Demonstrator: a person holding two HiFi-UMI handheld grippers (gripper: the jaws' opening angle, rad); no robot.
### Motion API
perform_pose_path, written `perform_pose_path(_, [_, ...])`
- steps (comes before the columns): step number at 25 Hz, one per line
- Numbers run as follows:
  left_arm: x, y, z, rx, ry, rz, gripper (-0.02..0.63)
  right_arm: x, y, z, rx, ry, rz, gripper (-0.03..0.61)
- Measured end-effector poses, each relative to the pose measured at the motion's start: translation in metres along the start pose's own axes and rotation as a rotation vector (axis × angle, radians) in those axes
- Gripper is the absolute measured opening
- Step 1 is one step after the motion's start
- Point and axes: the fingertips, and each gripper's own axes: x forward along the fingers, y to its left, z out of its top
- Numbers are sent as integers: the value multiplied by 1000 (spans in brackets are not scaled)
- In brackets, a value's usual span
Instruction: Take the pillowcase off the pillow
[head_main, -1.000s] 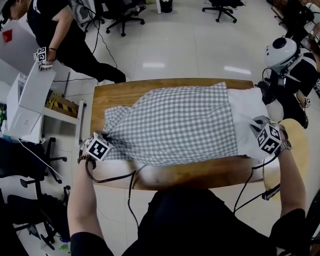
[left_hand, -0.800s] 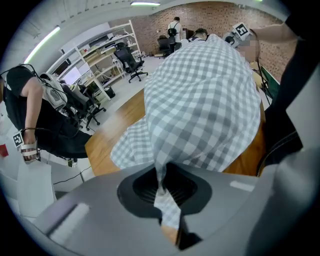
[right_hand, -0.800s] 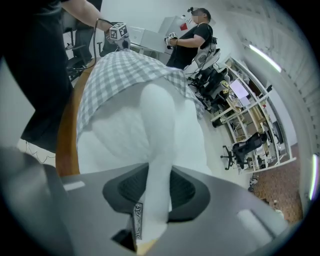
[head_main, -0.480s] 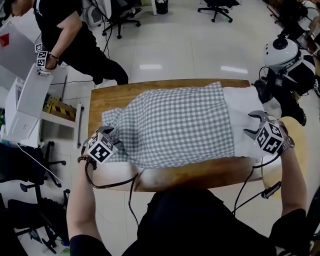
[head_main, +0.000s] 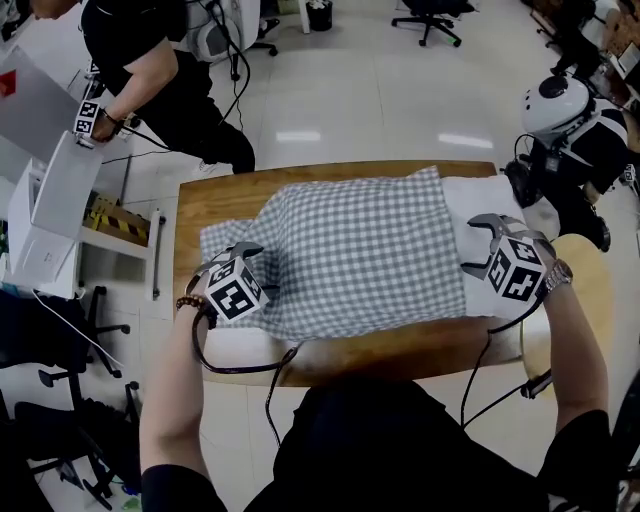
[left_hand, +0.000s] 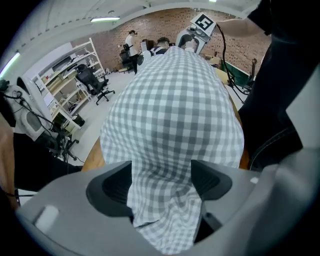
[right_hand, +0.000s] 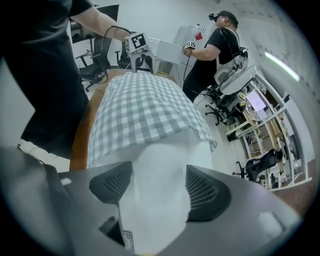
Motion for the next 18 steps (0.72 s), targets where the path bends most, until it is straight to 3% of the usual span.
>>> perform_pose_path(18, [71,4,-33,59,180,-213,379,63,-5,-13,46,-1,88,345])
